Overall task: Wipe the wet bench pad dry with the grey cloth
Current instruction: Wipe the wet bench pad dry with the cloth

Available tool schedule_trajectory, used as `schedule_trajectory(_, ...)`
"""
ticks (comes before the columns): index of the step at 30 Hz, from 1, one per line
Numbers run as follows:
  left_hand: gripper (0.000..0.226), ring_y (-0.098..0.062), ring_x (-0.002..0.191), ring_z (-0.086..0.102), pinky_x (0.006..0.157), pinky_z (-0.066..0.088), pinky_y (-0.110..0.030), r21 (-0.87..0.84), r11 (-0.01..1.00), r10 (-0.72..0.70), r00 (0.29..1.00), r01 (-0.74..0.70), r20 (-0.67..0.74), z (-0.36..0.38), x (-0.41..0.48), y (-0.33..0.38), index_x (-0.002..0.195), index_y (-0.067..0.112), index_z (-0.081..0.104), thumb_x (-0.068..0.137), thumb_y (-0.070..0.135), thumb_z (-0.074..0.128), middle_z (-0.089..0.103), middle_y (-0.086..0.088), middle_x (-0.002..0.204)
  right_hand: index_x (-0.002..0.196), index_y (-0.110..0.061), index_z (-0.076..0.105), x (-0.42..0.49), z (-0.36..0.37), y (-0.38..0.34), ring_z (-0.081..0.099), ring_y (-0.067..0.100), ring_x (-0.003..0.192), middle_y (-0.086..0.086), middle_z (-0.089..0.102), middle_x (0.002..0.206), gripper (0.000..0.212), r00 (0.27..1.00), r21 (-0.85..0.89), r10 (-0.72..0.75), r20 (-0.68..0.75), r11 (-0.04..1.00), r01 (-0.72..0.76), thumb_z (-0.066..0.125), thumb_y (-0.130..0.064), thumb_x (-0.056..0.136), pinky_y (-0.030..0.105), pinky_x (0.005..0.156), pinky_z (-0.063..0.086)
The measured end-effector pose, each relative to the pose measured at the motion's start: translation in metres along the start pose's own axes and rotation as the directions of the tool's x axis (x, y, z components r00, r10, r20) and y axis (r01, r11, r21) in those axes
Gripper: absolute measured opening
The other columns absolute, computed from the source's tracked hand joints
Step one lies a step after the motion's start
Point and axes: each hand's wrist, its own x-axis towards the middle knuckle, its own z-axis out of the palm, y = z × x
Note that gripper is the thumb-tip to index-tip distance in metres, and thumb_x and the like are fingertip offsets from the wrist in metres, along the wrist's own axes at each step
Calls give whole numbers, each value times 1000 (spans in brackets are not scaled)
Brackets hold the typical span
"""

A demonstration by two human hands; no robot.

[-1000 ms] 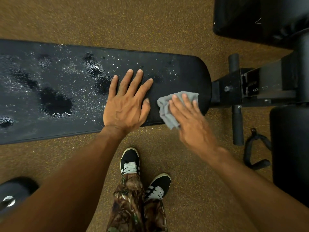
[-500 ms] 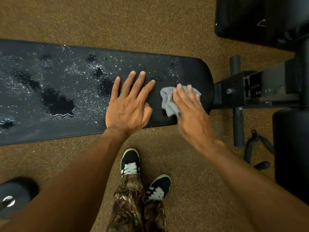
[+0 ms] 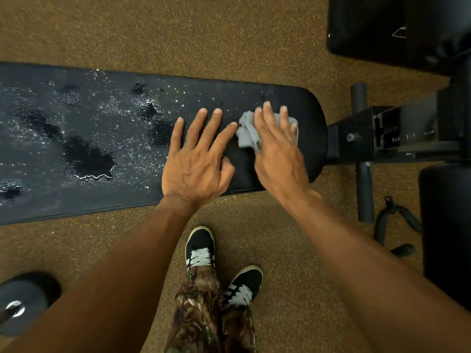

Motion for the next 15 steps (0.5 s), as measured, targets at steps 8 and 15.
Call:
schedule_trajectory(8, 67, -31, 154, 24, 123, 17, -59, -4, 1000, 3, 1000, -3, 9, -1, 0, 0, 155, 24, 38, 90, 38, 43, 32, -8, 165, 156, -12, 20, -28, -19, 38, 1, 29, 153, 3, 10, 165, 67, 959, -125, -242, 150, 957, 261, 42, -9, 92, 45, 123, 2)
schedule_trajectory(15, 65, -32, 154, 26, 123, 18, -60, -10, 1000, 4, 1000, -4, -7, 0, 0, 0, 152, 18, 40, 90, 37, 43, 33, -9, 165, 155, -9, 25, 17, -1, -7, 2, 37, 152, 8, 19, 165, 63, 998, -16, -66, 23, 998, 66, 53, -12, 98, 55, 123, 3)
